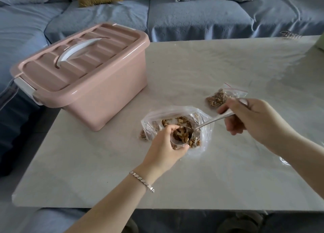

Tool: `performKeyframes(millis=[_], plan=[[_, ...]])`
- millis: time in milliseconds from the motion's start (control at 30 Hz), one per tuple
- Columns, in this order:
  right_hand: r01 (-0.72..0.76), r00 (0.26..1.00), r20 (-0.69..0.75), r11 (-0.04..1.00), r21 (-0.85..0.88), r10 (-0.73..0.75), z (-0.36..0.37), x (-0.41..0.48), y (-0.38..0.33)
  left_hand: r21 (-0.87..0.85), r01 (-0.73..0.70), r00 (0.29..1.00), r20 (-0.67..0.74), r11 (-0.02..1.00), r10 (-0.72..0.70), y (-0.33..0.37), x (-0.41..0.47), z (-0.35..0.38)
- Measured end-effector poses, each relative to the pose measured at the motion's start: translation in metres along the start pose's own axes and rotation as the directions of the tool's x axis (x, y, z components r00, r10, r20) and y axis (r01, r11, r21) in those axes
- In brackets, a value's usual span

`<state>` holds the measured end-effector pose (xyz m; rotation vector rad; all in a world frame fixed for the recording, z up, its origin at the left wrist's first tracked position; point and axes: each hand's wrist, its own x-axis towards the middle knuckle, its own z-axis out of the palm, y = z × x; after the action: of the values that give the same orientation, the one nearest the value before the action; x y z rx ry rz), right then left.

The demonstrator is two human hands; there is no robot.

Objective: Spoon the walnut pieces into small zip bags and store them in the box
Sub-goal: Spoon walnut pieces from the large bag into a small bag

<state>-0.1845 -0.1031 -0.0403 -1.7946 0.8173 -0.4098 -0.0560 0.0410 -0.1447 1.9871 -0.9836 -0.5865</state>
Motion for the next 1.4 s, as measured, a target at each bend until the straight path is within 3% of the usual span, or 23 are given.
performKeyframes(millis=[133, 267, 400, 600, 800, 1067, 1233, 1400], plan=[[0.267, 0.964, 0.087, 0.905, -0.332, -0.253, 0.012, -0.016, -0.019, -0.036, -0.003, 1.0, -0.02, 0.999, 0.002, 0.001, -0.001, 0.0], [0.354, 0.931, 0.062, 0.85, -0.389, -0.359, 0.007, -0.028, -0.026, -0.084, 0.01, 0.999, -0.045, 0.996, -0.013, 0.0, -0.004, -0.004], [0.342, 0.936, 0.052, 0.87, -0.354, -0.347, 0.007, -0.029, -0.016, -0.105, -0.006, 0.998, -0.055, 0.994, 0.001, -0.003, -0.007, -0.003], [0.361, 0.932, 0.15, 0.867, -0.342, -0.329, 0.021, -0.031, -0.012, -0.077, -0.055, 0.998, -0.036, 0.995, 0.053, -0.001, -0.009, -0.002], [0.347, 0.926, -0.06, 0.901, -0.259, -0.374, -0.003, -0.023, -0.002, -0.077, -0.003, 0.996, -0.092, 0.997, -0.004, -0.008, -0.013, -0.009], [0.269, 0.957, 0.02, 0.863, -0.426, -0.289, 0.003, -0.036, 0.059, -0.102, 0.078, 0.997, -0.017, 0.992, -0.08, -0.008, -0.016, -0.012], [0.241, 0.96, -0.041, 0.89, -0.387, -0.277, 0.01, -0.047, 0.076, -0.138, 0.101, 0.994, -0.018, 0.985, -0.105, -0.011, -0.015, -0.014], [0.163, 0.969, -0.148, 0.96, -0.229, -0.2, 0.026, -0.046, 0.084, -0.134, 0.098, 0.989, -0.101, 0.986, -0.112, -0.015, -0.017, -0.026]])
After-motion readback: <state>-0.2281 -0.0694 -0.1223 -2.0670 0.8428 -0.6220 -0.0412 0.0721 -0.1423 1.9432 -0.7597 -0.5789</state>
